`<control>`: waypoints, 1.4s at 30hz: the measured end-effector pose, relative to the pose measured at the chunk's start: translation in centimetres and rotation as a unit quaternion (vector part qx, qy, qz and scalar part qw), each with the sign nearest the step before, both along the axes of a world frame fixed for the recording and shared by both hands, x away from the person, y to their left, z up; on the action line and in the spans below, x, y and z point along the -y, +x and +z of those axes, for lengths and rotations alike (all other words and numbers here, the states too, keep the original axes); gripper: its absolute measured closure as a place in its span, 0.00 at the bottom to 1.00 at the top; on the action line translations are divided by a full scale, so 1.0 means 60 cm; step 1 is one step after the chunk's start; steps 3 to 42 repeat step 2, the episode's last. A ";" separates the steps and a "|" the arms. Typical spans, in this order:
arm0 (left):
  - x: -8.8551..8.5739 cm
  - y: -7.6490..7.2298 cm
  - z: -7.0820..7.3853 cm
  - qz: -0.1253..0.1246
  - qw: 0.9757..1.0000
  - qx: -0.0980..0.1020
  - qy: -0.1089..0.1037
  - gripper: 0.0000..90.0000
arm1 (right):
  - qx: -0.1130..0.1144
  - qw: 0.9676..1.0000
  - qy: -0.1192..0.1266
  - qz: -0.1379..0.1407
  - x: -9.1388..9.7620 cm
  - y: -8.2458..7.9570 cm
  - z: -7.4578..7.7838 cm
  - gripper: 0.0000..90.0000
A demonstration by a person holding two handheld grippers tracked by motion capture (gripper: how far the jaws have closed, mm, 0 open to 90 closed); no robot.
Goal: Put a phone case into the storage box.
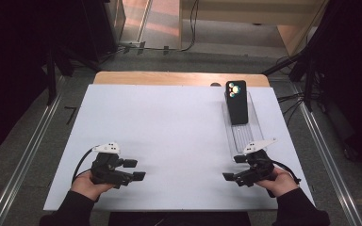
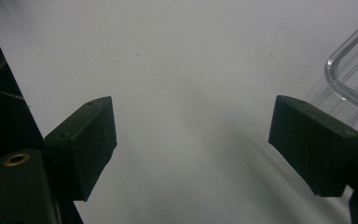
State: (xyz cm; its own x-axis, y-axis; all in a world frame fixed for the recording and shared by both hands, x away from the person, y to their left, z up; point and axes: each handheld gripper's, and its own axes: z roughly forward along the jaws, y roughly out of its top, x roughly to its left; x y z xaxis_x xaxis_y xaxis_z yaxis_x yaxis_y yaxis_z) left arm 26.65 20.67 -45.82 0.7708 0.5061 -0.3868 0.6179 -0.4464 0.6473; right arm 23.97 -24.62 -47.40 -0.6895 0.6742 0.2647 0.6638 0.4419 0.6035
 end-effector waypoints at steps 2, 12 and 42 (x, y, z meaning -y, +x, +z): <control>0.001 0.000 0.000 0.001 1.000 0.000 0.001 0.36 | -0.001 1.000 -0.001 0.000 0.000 0.000 0.000 0.15; 0.001 0.000 0.000 0.001 1.000 0.000 0.001 0.36 | -0.001 1.000 -0.001 0.000 0.000 0.000 0.000 0.15; 0.001 0.000 0.000 0.001 1.000 0.000 0.001 0.36 | -0.001 1.000 -0.001 0.000 0.000 0.000 0.000 0.15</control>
